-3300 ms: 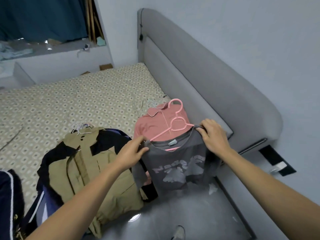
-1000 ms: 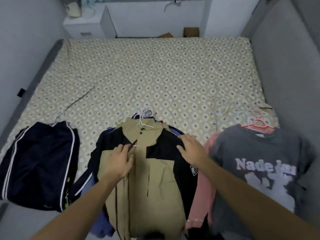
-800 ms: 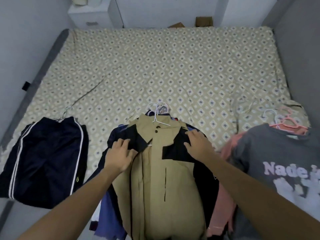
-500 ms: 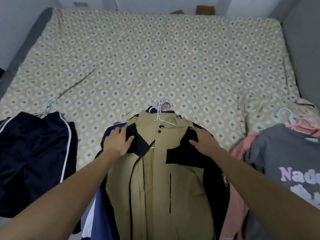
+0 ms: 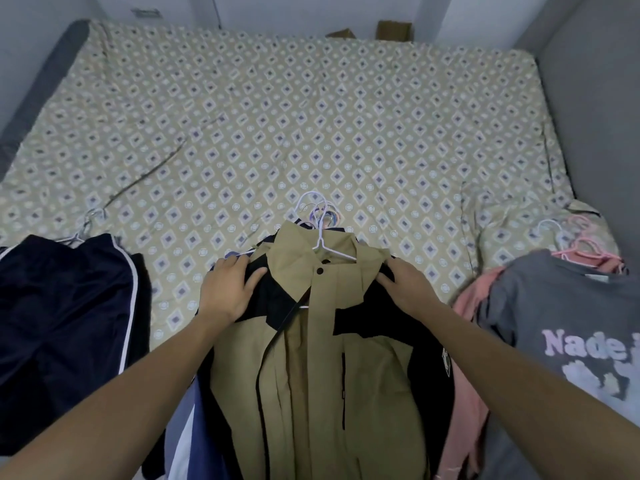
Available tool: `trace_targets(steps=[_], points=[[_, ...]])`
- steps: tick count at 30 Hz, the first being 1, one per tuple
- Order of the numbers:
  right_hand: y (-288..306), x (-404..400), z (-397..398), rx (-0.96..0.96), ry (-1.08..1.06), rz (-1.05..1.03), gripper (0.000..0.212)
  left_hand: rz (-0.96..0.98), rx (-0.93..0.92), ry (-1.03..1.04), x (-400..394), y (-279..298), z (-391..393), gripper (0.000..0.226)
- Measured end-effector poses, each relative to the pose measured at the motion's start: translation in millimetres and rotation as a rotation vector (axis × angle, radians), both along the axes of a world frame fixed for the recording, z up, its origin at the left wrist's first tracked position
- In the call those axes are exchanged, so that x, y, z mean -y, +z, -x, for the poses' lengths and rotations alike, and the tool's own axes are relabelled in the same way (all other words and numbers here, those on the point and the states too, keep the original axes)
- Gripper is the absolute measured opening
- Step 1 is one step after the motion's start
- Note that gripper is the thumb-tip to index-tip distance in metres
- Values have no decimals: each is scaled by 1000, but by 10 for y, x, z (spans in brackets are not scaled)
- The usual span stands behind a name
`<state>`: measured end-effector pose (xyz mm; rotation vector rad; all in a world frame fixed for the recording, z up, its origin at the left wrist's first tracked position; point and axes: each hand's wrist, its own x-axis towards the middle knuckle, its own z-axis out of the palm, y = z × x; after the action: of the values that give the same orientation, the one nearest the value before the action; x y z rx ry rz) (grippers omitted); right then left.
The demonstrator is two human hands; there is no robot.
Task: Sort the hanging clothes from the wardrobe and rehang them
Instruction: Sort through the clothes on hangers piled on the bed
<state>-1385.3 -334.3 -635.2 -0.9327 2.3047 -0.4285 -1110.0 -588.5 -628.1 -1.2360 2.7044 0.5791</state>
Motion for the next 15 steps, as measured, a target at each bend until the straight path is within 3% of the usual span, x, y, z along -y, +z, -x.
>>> trace_targets(steps=[3,9,15], points=[[473,-162,-135,-18,-62,77,27,-5,-68,11,-121,338,-81,52],[1403,-554,-334,-170,-14,56,34,48,-196,25,-555,1242,-355,44],[2382,-758,-524,-211,22,247,33,200,-278,128,-1119,2287,-750,55]])
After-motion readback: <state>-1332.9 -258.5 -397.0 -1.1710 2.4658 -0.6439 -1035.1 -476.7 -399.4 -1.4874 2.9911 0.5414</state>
